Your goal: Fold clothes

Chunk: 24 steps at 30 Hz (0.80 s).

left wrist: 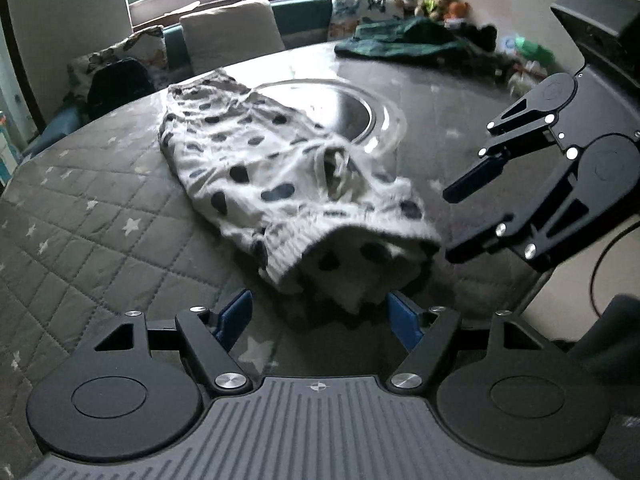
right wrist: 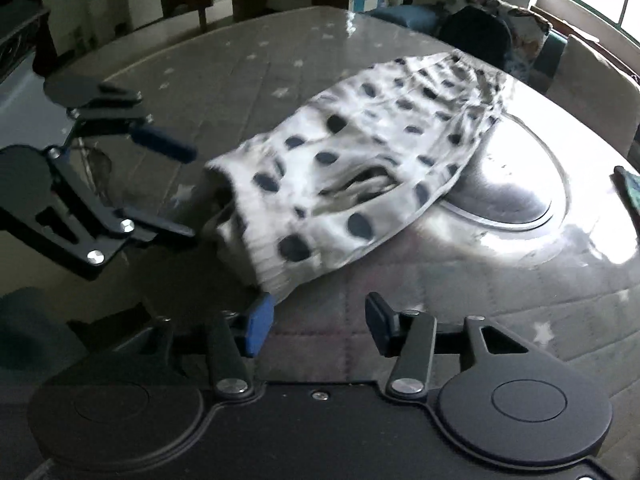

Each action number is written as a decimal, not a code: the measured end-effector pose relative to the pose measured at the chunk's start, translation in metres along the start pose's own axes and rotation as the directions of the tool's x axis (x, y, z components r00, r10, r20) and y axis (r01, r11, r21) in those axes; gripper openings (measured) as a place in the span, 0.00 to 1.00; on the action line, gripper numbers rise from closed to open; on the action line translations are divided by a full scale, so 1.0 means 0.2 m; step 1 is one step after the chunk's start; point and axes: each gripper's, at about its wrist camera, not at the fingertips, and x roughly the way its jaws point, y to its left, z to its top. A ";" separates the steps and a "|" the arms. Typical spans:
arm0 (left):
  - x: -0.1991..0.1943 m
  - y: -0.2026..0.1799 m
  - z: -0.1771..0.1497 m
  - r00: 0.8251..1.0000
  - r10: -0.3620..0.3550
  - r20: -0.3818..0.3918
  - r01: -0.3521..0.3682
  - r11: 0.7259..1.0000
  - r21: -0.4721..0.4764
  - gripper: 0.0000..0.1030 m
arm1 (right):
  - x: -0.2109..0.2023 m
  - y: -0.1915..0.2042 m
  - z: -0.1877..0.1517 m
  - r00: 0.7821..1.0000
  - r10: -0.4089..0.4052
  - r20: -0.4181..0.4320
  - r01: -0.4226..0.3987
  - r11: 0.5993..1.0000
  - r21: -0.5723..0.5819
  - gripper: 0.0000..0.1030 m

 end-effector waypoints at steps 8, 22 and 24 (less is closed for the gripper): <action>0.00 0.00 -0.01 1.000 0.023 0.005 -0.023 0.999 0.027 0.72 | -0.01 0.11 -0.02 0.996 -0.062 0.067 0.068 0.994 -0.081 0.61; -0.03 0.04 -0.03 0.999 0.032 0.017 -0.032 0.999 0.010 0.72 | 0.03 0.29 0.03 0.984 -0.102 0.145 0.148 0.922 -0.358 0.43; -0.04 0.04 -0.03 0.999 0.032 0.017 -0.033 0.999 0.020 0.72 | 0.05 0.29 0.03 0.982 -0.116 0.151 0.163 0.920 -0.357 0.28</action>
